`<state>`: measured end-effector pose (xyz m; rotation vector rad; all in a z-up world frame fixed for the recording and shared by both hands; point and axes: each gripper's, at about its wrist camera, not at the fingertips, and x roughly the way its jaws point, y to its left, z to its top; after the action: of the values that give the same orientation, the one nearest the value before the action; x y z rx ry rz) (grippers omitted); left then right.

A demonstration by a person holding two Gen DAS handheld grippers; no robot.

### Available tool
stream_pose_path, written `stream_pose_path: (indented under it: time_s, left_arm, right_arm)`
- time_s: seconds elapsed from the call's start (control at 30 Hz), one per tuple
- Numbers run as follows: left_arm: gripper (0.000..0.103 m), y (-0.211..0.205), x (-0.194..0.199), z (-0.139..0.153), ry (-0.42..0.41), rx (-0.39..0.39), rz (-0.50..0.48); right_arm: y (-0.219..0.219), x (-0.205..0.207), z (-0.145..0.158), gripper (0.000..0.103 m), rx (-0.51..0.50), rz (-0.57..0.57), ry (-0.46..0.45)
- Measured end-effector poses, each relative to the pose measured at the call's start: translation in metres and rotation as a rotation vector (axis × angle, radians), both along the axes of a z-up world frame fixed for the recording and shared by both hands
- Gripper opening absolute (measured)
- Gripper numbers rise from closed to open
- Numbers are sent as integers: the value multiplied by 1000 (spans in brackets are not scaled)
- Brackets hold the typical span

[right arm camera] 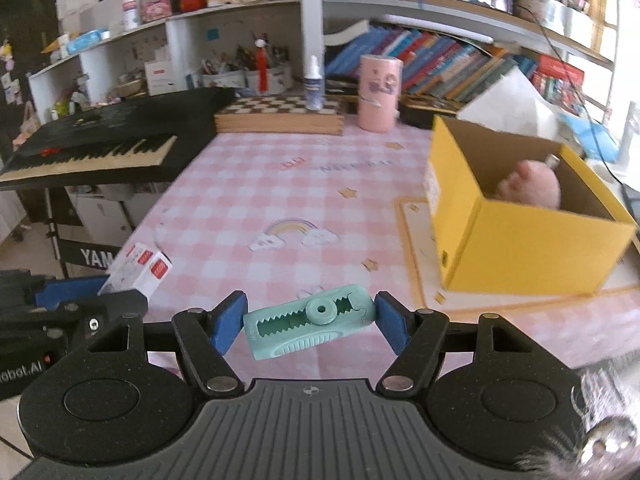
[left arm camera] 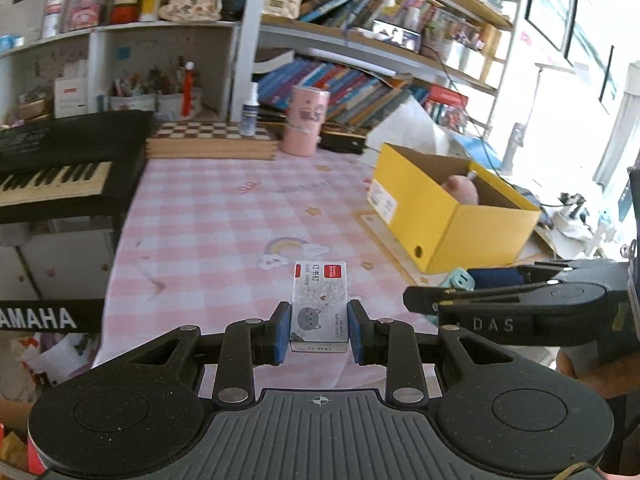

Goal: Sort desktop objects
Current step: 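Carry the card box and tape dispenser with both tools over the yellow box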

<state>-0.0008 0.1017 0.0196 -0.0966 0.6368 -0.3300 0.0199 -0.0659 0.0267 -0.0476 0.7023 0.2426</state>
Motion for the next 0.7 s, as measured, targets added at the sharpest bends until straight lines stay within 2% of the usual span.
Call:
stream_pose_path:
  time_s: [0.3, 0.7]
  left_arm:
    - [28, -38, 7, -1, 7, 14, -113]
    - [28, -119, 20, -4, 19, 31, -311]
  right_arm:
    - [-42, -14, -7, 67, 15, -114, 25]
    - [-117, -31, -14, 67, 26, -288, 49]
